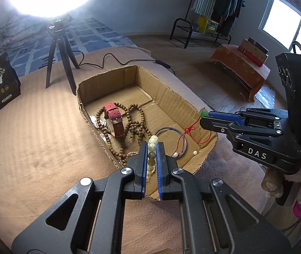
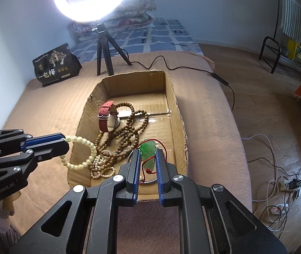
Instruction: Organize jewelry
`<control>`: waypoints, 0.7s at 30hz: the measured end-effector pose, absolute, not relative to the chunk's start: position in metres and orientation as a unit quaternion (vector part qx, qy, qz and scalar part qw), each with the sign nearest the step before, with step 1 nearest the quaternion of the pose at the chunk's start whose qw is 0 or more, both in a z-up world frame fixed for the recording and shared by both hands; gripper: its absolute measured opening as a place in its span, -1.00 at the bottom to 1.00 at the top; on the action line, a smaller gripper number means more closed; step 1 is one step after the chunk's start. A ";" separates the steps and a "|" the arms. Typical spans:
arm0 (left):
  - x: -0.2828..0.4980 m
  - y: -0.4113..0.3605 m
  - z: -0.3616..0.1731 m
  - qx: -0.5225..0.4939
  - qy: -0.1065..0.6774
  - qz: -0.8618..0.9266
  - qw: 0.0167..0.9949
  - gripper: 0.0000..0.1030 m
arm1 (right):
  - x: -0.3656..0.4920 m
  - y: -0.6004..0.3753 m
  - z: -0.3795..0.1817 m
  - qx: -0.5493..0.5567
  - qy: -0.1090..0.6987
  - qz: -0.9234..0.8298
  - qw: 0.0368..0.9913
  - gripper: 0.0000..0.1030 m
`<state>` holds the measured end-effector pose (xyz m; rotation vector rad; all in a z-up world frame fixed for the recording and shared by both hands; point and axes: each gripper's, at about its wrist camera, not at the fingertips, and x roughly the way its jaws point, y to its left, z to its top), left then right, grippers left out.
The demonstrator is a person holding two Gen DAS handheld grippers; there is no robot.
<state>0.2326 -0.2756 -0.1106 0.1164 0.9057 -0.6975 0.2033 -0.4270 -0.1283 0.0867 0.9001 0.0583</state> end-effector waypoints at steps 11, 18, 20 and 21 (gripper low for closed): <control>0.234 -0.269 -0.110 0.057 0.427 -0.315 0.846 -0.45 | 0.199 -0.421 -0.122 0.020 0.425 0.007 0.905 0.22; 0.229 -0.257 -0.097 0.053 0.416 -0.308 0.854 -0.45 | 0.193 -0.413 -0.111 0.019 0.416 0.008 0.909 0.22; 0.228 -0.252 -0.091 0.050 0.410 -0.305 0.858 -0.45 | 0.191 -0.410 -0.106 0.018 0.412 0.006 0.911 0.22; 0.228 -0.250 -0.088 0.048 0.408 -0.305 0.859 -0.45 | 0.189 -0.408 -0.104 0.016 0.411 0.006 0.912 0.22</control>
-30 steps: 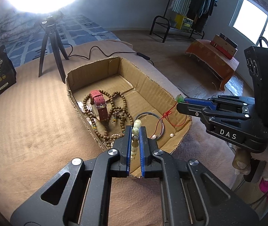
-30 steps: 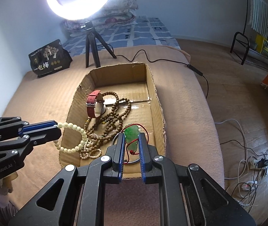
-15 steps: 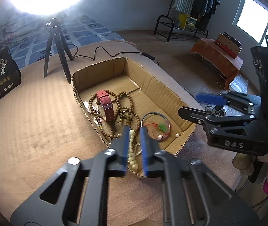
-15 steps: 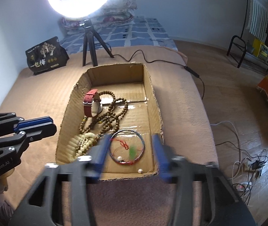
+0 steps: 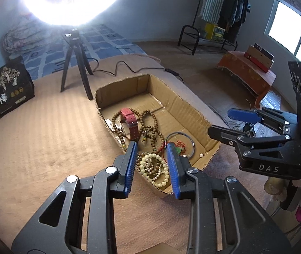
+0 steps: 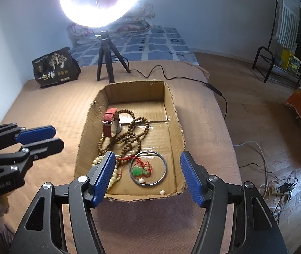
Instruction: Organize jewelry
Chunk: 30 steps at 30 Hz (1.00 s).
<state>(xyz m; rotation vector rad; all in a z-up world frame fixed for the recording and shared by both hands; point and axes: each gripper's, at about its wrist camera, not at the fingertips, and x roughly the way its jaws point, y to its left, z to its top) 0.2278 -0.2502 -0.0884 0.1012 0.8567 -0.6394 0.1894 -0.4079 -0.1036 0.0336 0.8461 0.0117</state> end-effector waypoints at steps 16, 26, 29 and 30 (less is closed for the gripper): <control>0.177 -0.214 -0.029 0.083 0.337 -0.294 0.891 -0.44 | 0.149 -0.374 -0.049 -0.021 0.369 -0.026 0.929 0.41; 0.133 -0.180 -0.004 0.077 0.312 -0.287 0.902 0.22 | 0.118 -0.346 -0.025 -0.047 0.347 -0.050 0.935 0.55; 0.121 -0.172 0.001 0.073 0.303 -0.287 0.906 0.37 | 0.106 -0.342 -0.018 -0.041 0.335 -0.052 0.940 0.55; 0.117 -0.171 0.003 0.075 0.299 -0.286 0.907 0.40 | 0.103 -0.342 -0.016 -0.038 0.331 -0.052 0.941 0.55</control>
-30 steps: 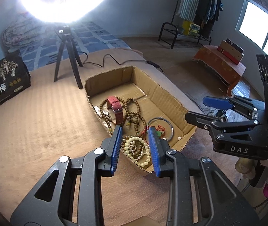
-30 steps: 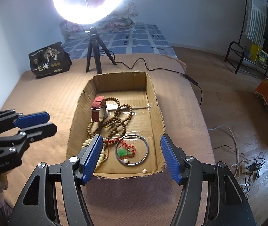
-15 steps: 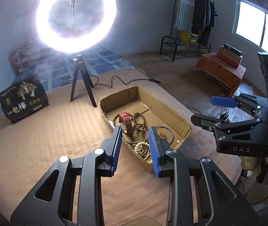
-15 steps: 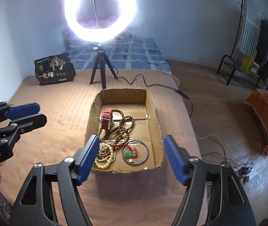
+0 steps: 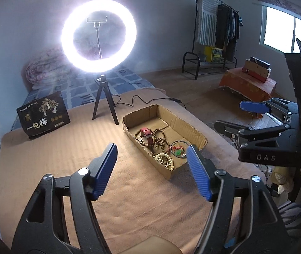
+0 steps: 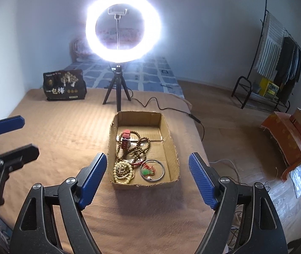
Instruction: Organize jewelry
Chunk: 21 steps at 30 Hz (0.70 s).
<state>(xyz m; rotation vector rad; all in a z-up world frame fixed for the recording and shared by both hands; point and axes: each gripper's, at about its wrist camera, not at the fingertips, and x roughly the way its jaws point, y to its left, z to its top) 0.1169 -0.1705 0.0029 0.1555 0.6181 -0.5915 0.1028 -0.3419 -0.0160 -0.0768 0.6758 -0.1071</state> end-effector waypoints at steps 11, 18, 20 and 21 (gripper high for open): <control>0.094 -0.155 0.008 0.071 0.285 -0.278 0.915 0.77 | 0.090 -0.337 -0.022 -0.029 0.320 -0.056 0.945 0.55; 0.093 -0.151 0.008 0.069 0.285 -0.253 0.922 0.89 | 0.089 -0.341 -0.024 -0.027 0.318 -0.063 0.946 0.55; 0.094 -0.151 0.007 0.065 0.288 -0.249 0.922 0.95 | 0.089 -0.343 -0.024 -0.019 0.319 -0.062 0.946 0.55; 0.094 -0.151 0.007 0.064 0.288 -0.249 0.922 0.95 | 0.088 -0.344 -0.024 -0.016 0.318 -0.063 0.946 0.55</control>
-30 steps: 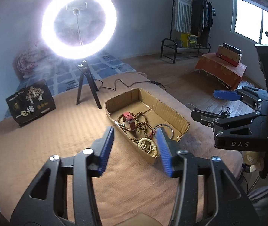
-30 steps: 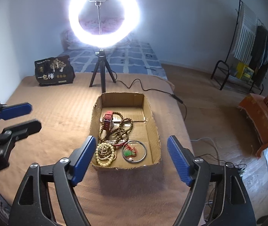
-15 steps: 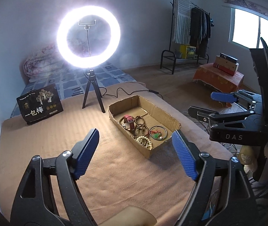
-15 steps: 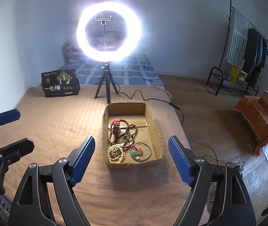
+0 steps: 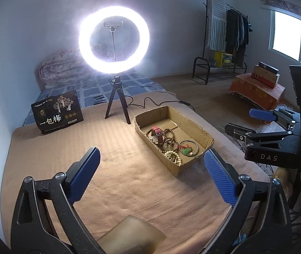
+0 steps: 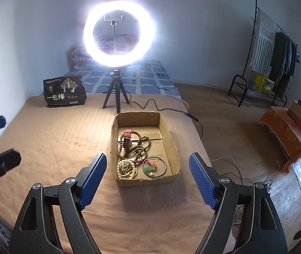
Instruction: Organize jewelry
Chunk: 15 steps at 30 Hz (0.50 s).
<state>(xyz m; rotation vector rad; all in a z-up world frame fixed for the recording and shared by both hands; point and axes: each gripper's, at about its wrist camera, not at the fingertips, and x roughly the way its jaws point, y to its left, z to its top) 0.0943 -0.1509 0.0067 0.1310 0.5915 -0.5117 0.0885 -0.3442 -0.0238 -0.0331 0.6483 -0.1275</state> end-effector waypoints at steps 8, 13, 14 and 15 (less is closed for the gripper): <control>0.095 -0.156 0.004 0.077 0.289 -0.245 0.922 0.96 | 0.089 -0.344 -0.026 -0.014 0.319 -0.065 0.945 0.56; 0.096 -0.157 0.003 0.079 0.290 -0.245 0.922 0.96 | 0.088 -0.344 -0.024 -0.014 0.318 -0.065 0.946 0.56; 0.096 -0.158 0.002 0.080 0.290 -0.246 0.921 0.96 | 0.088 -0.345 -0.025 -0.014 0.318 -0.064 0.946 0.56; 0.096 -0.158 0.002 0.081 0.291 -0.246 0.921 0.96 | 0.088 -0.345 -0.025 -0.013 0.319 -0.063 0.945 0.56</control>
